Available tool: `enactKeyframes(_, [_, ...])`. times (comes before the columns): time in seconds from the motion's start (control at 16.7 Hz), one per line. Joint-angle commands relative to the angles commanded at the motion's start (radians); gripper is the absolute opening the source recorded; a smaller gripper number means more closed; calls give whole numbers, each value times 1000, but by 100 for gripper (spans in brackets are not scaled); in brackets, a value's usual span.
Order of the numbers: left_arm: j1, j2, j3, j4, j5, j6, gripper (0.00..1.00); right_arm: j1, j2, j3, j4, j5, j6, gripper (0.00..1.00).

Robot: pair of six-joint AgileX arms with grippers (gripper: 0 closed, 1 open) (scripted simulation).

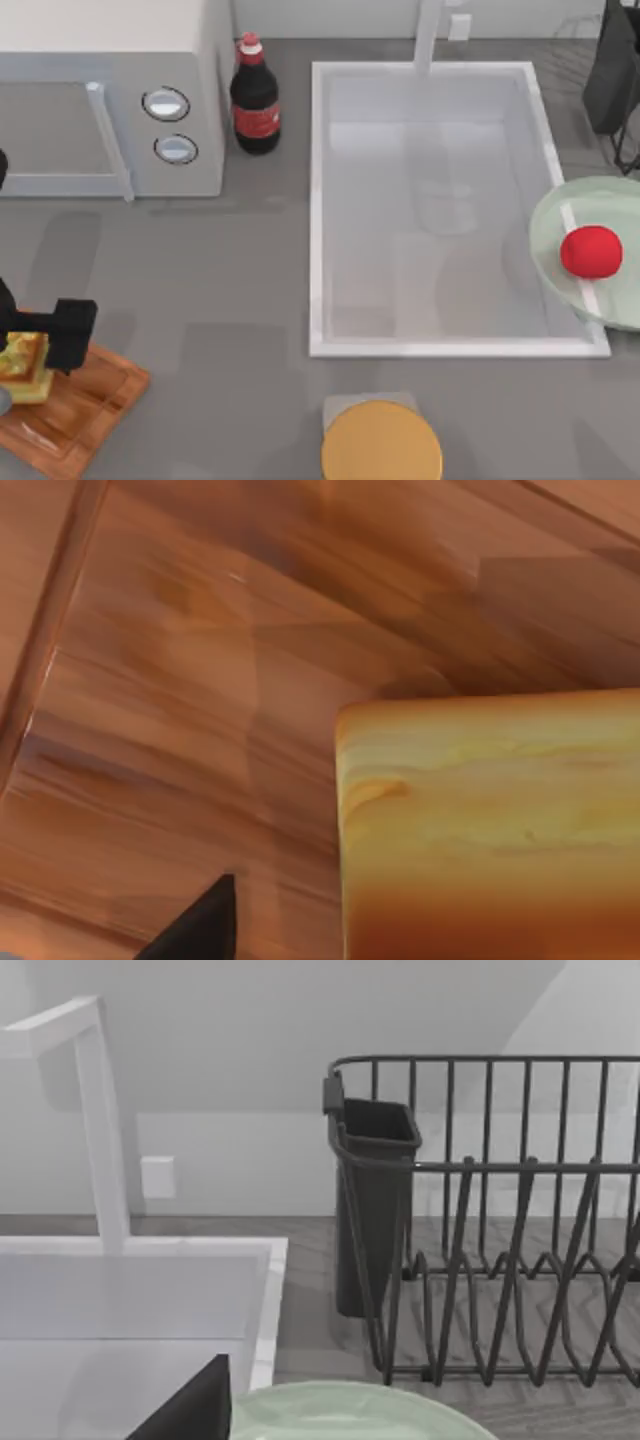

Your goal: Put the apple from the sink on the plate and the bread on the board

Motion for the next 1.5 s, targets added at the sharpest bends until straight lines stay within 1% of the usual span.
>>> enactKeyframes(0.12, [5,-46,-23,23,-4,81,100,0,0,0,0,0,0,100])
enactKeyframes(0.24, [11,-104,-56,53,-10,196,100,0,0,0,0,0,0,100])
enactKeyframes(0.42, [18,-215,-126,106,-22,429,100,0,0,0,0,0,0,100])
enactKeyframes(0.54, [21,-302,-183,147,-29,618,100,0,0,0,0,0,0,100])
enactKeyframes(0.9, [23,-633,-388,305,-44,1310,100,0,0,0,0,0,0,100])
enactKeyframes(1.32, [17,-1090,-624,540,-32,2240,100,0,0,0,0,0,0,100])
enactKeyframes(1.5, [17,-1275,-709,638,-19,2587,100,0,0,0,0,0,0,100])
